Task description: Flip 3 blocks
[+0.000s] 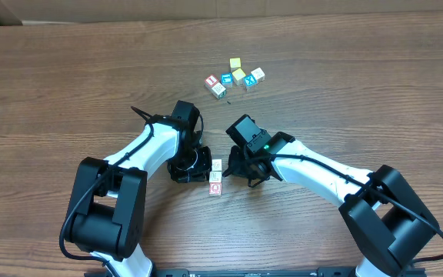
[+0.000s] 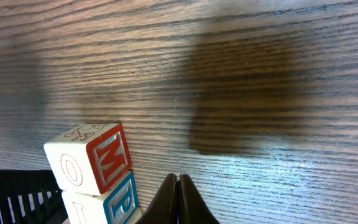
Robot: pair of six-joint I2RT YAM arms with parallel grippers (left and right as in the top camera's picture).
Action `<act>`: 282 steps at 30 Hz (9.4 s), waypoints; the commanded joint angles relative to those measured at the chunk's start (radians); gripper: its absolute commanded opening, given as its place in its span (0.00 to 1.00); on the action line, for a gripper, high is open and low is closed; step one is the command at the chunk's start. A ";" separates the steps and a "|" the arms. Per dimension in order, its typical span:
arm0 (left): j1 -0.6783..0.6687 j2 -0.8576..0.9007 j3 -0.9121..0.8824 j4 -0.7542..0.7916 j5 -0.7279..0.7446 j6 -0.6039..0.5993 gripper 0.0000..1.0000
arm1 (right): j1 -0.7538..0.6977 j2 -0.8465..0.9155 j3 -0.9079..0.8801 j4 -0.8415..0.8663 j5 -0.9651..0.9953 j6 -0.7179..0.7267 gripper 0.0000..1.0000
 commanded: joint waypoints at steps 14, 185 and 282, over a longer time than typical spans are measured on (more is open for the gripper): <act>0.002 0.009 0.046 0.019 -0.097 -0.008 0.04 | 0.005 0.005 0.011 0.018 -0.004 -0.008 0.04; 0.413 -0.322 0.196 -0.202 -0.245 -0.011 1.00 | -0.266 -0.007 0.086 -0.136 0.055 -0.340 1.00; 0.413 -0.322 0.196 -0.202 -0.245 -0.011 1.00 | -0.502 -1.772 -0.410 0.042 0.149 -0.449 1.00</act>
